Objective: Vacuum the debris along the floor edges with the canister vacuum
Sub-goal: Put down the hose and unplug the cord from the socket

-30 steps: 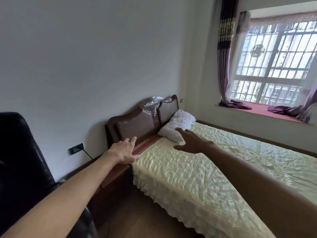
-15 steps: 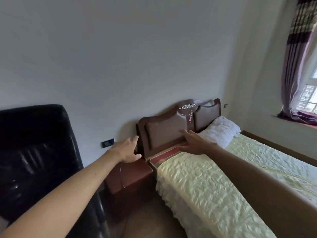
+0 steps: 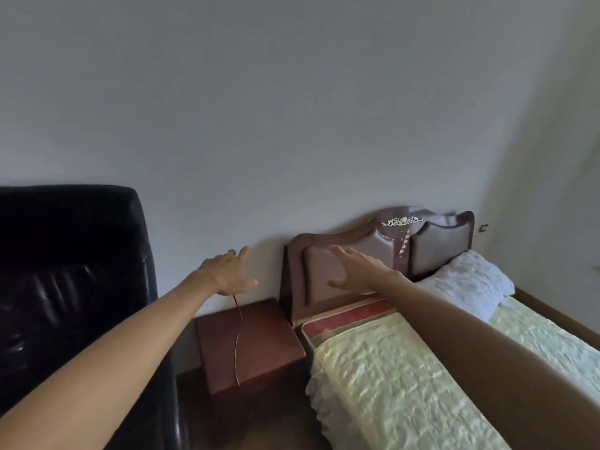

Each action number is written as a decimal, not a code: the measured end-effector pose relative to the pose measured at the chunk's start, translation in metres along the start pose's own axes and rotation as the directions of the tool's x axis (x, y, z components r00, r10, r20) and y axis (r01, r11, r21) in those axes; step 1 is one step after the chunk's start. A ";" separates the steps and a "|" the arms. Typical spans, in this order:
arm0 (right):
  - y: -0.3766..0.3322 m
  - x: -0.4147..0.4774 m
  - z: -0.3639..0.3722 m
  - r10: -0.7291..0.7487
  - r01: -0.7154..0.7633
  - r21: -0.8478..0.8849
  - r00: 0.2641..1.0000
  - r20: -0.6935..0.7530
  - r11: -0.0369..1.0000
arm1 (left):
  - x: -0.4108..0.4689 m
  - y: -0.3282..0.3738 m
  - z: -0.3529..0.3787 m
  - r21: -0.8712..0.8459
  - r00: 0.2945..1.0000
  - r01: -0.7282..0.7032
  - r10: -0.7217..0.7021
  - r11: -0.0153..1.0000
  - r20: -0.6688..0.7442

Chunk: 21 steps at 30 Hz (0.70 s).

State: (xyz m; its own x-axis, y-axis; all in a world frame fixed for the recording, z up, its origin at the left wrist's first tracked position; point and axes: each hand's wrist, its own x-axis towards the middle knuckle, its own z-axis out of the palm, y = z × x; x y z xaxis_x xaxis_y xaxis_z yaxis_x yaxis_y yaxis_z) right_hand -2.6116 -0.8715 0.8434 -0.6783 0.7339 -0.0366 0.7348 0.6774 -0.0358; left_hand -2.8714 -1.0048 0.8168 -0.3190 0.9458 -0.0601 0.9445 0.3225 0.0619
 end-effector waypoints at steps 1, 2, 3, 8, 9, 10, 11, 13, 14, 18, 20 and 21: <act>0.000 0.015 0.003 -0.013 0.013 -0.001 1.000 0.009 1.000 | 0.011 -0.005 0.000 -0.007 1.000 0.011 -0.011 1.000 0.001; 0.001 0.029 0.006 -0.027 0.027 -0.003 1.000 0.013 1.000 | 0.020 -0.009 -0.001 -0.011 1.000 0.018 -0.018 1.000 0.001; 0.001 0.044 0.007 -0.041 0.041 -0.004 0.999 0.015 0.999 | 0.030 -0.013 0.000 -0.014 1.000 0.025 -0.025 1.000 0.003; -0.004 0.114 0.017 -0.107 0.107 -0.001 0.993 0.045 0.994 | 0.071 -0.037 0.007 -0.005 0.997 0.078 -0.078 0.997 0.007; -0.006 0.128 0.019 -0.123 0.124 -0.003 0.991 0.047 0.992 | 0.078 -0.042 0.009 -0.002 0.996 0.091 -0.091 0.996 0.012; -0.008 0.142 0.022 -0.140 0.140 -0.004 0.989 0.052 0.990 | 0.085 -0.046 0.012 -0.002 0.994 0.106 -0.106 0.994 0.019; -0.010 0.156 0.024 -0.157 0.158 -0.004 0.986 0.058 0.987 | 0.092 -0.051 0.015 0.000 0.992 0.121 -0.121 0.993 0.030; -0.016 0.184 0.031 -0.195 0.195 -0.003 0.978 0.073 0.981 | 0.106 -0.060 0.021 0.006 0.987 0.154 -0.154 0.988 0.048; -0.019 0.199 0.036 -0.215 0.216 -0.002 0.973 0.079 0.976 | 0.114 -0.064 0.024 0.014 0.984 0.170 -0.170 0.985 0.055; -0.027 0.258 0.047 -0.297 0.295 0.034 0.950 0.093 0.955 | 0.148 -0.079 0.030 0.043 0.966 0.245 -0.248 0.969 0.078; -0.029 0.290 0.051 -0.339 0.337 0.036 0.936 0.095 0.941 | 0.167 -0.087 0.033 0.041 0.956 0.279 -0.282 0.959 0.085; -0.029 0.305 0.053 -0.357 0.355 0.040 0.929 0.095 0.934 | 0.177 -0.091 0.035 0.039 0.950 0.296 -0.298 0.954 0.088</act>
State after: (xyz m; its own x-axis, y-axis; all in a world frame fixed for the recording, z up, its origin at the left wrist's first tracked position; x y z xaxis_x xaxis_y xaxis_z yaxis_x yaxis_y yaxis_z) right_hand -2.8405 -0.6701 0.7807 -0.8927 0.4354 -0.1159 0.4458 0.8910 -0.0865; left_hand -3.0108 -0.8684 0.7659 -0.5780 0.7996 -0.1632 0.8102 0.5861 0.0021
